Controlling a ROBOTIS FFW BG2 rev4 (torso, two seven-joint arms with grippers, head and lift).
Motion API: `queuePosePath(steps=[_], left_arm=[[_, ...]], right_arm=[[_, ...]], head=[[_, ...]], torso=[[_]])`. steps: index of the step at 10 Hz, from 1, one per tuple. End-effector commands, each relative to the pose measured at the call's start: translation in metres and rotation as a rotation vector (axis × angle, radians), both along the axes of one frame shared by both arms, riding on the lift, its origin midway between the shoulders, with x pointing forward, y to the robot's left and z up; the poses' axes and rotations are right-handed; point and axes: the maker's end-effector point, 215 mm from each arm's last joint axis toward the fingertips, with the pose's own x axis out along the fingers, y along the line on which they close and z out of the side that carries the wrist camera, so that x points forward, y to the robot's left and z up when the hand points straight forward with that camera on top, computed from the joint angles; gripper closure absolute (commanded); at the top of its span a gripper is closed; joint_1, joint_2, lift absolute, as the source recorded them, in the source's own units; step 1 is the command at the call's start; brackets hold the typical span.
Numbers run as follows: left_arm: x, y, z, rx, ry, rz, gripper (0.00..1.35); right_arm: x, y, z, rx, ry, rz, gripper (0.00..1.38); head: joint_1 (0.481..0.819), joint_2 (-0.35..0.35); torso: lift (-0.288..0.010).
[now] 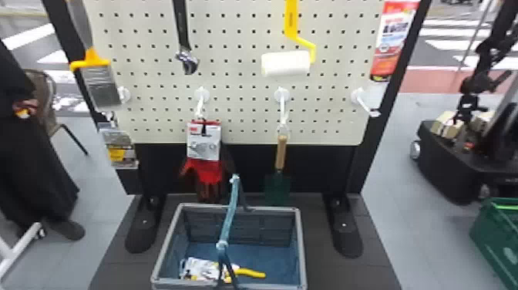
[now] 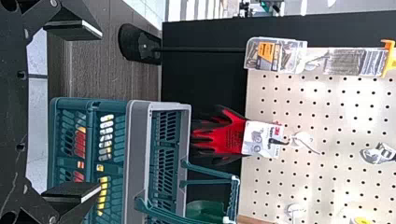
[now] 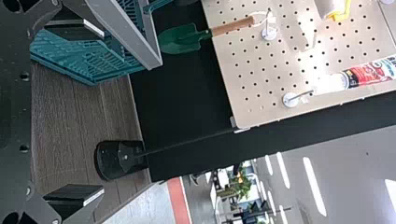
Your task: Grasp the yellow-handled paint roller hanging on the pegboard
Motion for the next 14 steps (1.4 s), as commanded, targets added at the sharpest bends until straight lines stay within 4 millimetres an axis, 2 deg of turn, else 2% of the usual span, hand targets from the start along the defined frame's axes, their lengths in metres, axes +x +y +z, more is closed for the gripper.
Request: queuePosePath(steps=[1,6,7,9,12,14], left_arm=[[0.000,0.002,0.001,0.001,-0.002,0.004,0.16],[0.000,0.001,-0.002,-0.001,0.003,0.004,0.16],[0.000,0.001,-0.001,0.001,0.001,0.003,0.16],[0.000,0.001,-0.001,0.002,0.001,0.002,0.16],[0.004,-0.002,0.002,0.013,-0.009,-0.015,0.16],[0.010,-0.003,0.008,0.020,-0.025,-0.023,0.16]], right_arm=[[-0.004,0.000,0.004,-0.004,0.009,-0.007,0.13],[-0.002,0.001,0.006,-0.002,0.007,-0.006,0.14],[0.007,0.005,0.021,-0.008,-0.013,0.010,0.13],[0.038,0.021,0.069,-0.042,-0.078,0.064,0.13],[0.074,0.047,0.136,-0.083,-0.166,0.201,0.13],[0.096,0.055,0.181,-0.120,-0.229,0.281,0.13]], head=[[0.549,0.000],[0.549,0.000],[0.549,0.000],[0.549,0.000],[0.549,0.000],[0.549,0.000]], torso=[[-0.100],[-0.100],[-0.100],[-0.100],[-0.100],[-0.100]])
